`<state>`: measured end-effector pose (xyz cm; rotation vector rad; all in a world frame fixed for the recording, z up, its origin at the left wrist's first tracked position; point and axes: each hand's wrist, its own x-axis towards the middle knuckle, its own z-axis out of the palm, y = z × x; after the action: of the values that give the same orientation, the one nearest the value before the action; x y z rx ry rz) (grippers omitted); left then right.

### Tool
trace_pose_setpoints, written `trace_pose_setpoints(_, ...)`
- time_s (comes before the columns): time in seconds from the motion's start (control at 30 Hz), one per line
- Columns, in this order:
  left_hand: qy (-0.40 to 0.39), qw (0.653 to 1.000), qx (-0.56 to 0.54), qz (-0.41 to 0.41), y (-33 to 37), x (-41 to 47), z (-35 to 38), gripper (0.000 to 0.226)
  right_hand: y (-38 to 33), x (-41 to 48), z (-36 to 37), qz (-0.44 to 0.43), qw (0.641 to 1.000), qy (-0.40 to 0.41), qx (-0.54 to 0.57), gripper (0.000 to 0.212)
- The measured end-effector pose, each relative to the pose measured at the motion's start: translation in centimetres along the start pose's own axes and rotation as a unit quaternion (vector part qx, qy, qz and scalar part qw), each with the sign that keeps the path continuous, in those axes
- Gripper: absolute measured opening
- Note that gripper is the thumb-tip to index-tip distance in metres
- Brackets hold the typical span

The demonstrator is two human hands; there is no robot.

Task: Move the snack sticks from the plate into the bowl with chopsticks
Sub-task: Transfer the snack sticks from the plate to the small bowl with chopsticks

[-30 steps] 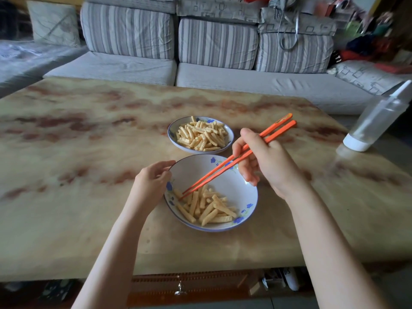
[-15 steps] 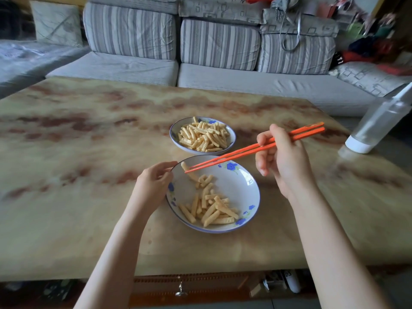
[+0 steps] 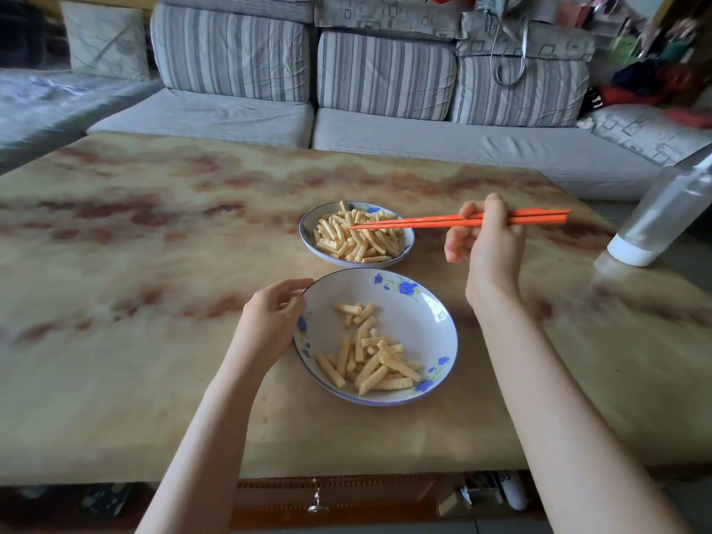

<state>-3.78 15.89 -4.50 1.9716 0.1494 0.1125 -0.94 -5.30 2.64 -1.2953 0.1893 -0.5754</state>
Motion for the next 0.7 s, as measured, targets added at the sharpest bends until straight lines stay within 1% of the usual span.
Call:
trace_pose_setpoints(0.13,0.001,1.000,0.001,0.000,0.0,0.0,0.0,0.035,1.5,0.9,1.7,-0.018,1.000,-0.008,-0.013,0.044)
trace_pose_setpoints(0.33,0.003,1.000,0.000,-0.006,0.1,0.0,0.0,0.038,2.5,2.0,3.4,-0.023,0.999,-0.021,-0.038,0.044)
trace_pose_setpoints(0.5,0.002,1.000,0.002,-0.005,0.0,0.0,-0.1,0.038,2.9,1.8,2.8,-0.025,0.997,-0.040,-0.054,0.043)
trace_pose_setpoints(0.7,-0.001,1.000,-0.001,-0.001,0.0,0.0,-0.1,0.038,1.1,0.5,0.4,-0.044,0.997,-0.047,-0.050,0.044)
